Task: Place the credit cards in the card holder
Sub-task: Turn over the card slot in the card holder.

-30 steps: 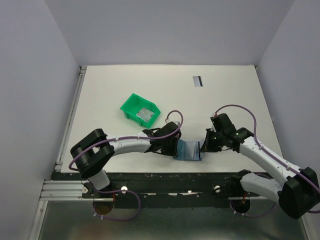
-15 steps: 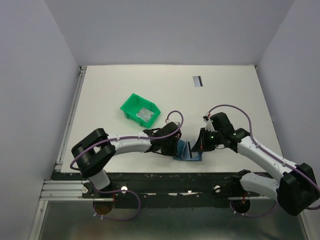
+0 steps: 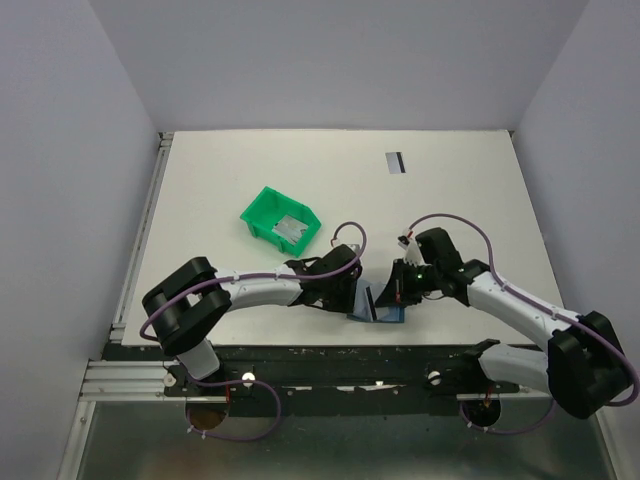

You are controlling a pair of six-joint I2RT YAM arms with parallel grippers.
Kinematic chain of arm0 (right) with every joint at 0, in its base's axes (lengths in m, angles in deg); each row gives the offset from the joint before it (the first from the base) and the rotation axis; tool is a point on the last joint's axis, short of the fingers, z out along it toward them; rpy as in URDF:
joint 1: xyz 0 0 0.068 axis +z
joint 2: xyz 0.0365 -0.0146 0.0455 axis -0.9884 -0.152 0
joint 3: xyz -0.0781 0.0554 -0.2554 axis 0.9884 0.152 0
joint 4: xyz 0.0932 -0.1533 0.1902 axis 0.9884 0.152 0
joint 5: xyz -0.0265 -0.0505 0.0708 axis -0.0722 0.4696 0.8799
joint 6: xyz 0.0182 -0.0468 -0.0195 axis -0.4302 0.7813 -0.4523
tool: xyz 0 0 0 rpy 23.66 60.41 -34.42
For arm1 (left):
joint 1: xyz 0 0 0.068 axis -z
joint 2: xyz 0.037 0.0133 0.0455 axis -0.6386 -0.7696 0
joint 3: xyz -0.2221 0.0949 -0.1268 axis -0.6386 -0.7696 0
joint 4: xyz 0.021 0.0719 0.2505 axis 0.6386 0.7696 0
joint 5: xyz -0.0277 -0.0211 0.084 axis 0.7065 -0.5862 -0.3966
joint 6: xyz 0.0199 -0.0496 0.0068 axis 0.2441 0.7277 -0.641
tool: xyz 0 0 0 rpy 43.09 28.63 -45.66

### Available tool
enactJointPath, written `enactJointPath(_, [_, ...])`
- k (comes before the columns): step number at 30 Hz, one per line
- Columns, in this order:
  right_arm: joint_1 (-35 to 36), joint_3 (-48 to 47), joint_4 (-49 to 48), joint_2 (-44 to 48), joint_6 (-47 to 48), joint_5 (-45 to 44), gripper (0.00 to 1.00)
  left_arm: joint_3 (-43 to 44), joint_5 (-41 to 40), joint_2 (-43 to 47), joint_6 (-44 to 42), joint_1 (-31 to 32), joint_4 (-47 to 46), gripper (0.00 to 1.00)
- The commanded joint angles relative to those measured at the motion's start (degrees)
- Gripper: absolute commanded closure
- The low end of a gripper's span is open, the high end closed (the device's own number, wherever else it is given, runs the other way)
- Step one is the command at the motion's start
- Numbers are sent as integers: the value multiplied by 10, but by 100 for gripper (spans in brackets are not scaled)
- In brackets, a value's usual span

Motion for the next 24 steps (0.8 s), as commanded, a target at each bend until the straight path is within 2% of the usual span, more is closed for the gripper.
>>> enactJointPath(1, [-3, 19, -72, -24, -15, 35, 100, -22, 1, 20, 1, 0, -13, 86])
enactJointPath(6, [-3, 23, -129, -60, -30, 51, 100, -8, 3, 13, -8, -2, 0, 84])
enactJointPath(11, [-3, 27, -157, -85, -33, 54, 99, -18, 11, 9, -4, -3, -9, 92])
enactJointPath(15, [-3, 29, -165, -106, -30, 48, 100, -19, 7, 3, -7, -3, 14, 91])
enactJointPath(18, [-3, 30, -159, -119, -24, 31, 100, -18, -13, 15, -17, -3, 55, 86])
enactJointPath(21, [-2, 31, -145, -130, -17, 8, 100, -23, -39, 50, -24, -4, 88, 69])
enactJointPath(24, [-2, 30, -135, -138, -9, -13, 100, -22, -62, 88, -29, -6, 121, 59])
